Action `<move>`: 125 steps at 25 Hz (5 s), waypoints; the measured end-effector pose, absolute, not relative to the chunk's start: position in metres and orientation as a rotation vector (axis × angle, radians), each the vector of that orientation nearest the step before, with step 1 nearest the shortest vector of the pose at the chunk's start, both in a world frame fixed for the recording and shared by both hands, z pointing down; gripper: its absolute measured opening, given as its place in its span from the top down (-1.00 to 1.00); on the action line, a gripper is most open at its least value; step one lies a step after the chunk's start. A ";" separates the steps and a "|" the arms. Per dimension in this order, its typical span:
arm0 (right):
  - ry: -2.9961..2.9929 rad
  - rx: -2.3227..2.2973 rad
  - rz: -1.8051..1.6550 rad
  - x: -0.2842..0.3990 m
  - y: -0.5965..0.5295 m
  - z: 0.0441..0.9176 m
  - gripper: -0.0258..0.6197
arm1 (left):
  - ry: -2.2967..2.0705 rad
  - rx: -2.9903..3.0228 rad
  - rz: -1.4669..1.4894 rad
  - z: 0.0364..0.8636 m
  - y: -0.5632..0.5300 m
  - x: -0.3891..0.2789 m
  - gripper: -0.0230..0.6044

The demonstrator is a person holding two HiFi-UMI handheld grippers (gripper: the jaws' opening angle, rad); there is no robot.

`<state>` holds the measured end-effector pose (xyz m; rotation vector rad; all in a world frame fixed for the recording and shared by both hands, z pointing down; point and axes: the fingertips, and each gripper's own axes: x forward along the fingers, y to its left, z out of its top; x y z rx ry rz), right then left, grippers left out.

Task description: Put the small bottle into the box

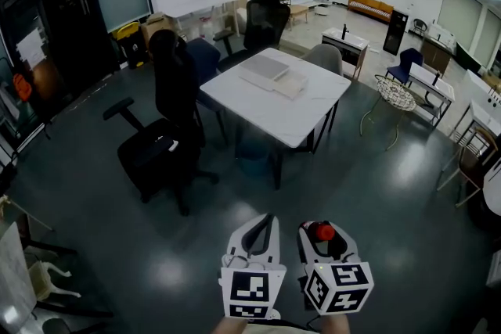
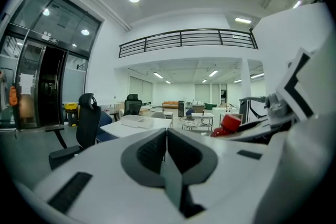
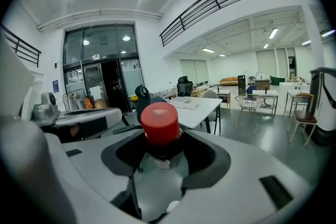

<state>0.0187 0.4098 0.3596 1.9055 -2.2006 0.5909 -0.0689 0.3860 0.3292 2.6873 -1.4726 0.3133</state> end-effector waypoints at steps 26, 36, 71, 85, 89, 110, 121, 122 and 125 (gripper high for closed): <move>-2.095 2.017 0.578 0.030 0.152 0.351 0.22 | -1.308 2.775 0.283 0.320 0.123 -0.051 0.86; -2.069 1.974 0.619 0.029 0.106 0.361 0.22 | -1.295 2.730 0.313 0.331 0.077 -0.051 0.86; -2.211 1.799 0.612 0.132 -0.182 0.360 0.22 | -1.497 2.612 0.356 0.335 -0.194 0.045 0.86; -2.212 1.768 0.660 0.143 -0.227 0.378 0.22 | -1.502 2.573 0.396 0.351 -0.237 0.057 0.86; -2.200 1.768 0.676 0.144 -0.243 0.383 0.22 | -1.478 2.576 0.406 0.355 -0.253 0.061 0.86; -2.004 1.852 0.853 0.173 -0.350 0.436 0.22 | -1.199 2.579 0.526 0.408 -0.367 0.100 0.86; -1.882 1.862 0.952 0.182 -0.384 0.483 0.22 | -1.044 2.549 0.598 0.454 -0.398 0.112 0.86; -1.874 1.860 0.961 0.182 -0.387 0.487 0.22 | -1.031 2.543 0.604 0.459 -0.401 0.113 0.86; -1.851 1.858 0.986 0.182 -0.394 0.497 0.22 | -0.995 2.527 0.623 0.471 -0.407 0.116 0.86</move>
